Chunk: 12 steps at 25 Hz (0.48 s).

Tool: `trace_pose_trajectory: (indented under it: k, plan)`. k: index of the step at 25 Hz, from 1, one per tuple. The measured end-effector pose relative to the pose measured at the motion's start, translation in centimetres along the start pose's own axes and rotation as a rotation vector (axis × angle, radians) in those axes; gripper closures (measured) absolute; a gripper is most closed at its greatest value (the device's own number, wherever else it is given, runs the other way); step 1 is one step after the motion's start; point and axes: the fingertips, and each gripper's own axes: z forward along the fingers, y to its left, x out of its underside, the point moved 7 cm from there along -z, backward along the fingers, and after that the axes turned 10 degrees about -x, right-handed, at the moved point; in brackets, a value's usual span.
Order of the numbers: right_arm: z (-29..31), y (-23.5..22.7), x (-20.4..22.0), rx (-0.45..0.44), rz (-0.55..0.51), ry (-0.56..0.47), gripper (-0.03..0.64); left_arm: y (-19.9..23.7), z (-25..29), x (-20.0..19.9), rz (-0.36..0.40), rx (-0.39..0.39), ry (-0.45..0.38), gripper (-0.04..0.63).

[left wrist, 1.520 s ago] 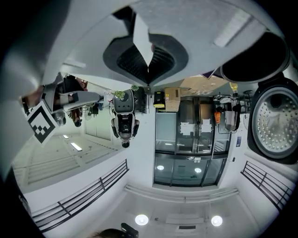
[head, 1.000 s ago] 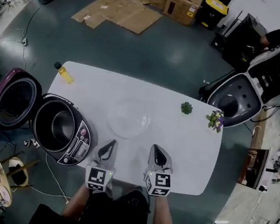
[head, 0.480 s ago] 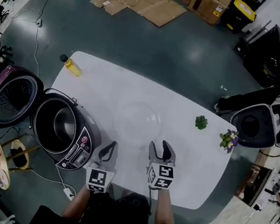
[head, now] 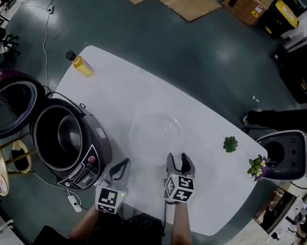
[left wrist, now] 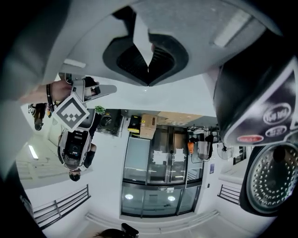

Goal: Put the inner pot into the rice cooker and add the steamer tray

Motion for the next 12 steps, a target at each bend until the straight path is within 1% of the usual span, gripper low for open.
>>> trace_pose_trajectory:
  k: [3, 6, 7, 8, 12]
  plan:
    - [0.9, -0.2, 0.1, -0.009, 0.011, 0.034, 0.396, 0.0, 0.3, 0.2, -0.009, -0.005, 0.011, 0.584]
    - [1.5, -0.3, 0.2, 0.008, 0.002, 0.086, 0.410, 0.1, 0.5, 0.4, -0.014, -0.008, 0.015, 0.584]
    - [1.5, -0.4, 0.3, 0.018, -0.004, 0.099, 0.440, 0.1, 0.6, 0.4, -0.014, -0.008, 0.014, 0.584]
    - [1.5, -0.5, 0.4, 0.027, -0.010, 0.105, 0.490, 0.0, 0.6, 0.4, -0.013, -0.007, 0.013, 0.584]
    - [1.2, -0.9, 0.4, 0.047, -0.025, 0.125, 0.512, -0.1, 0.7, 0.5, -0.014, -0.004, 0.017, 0.584]
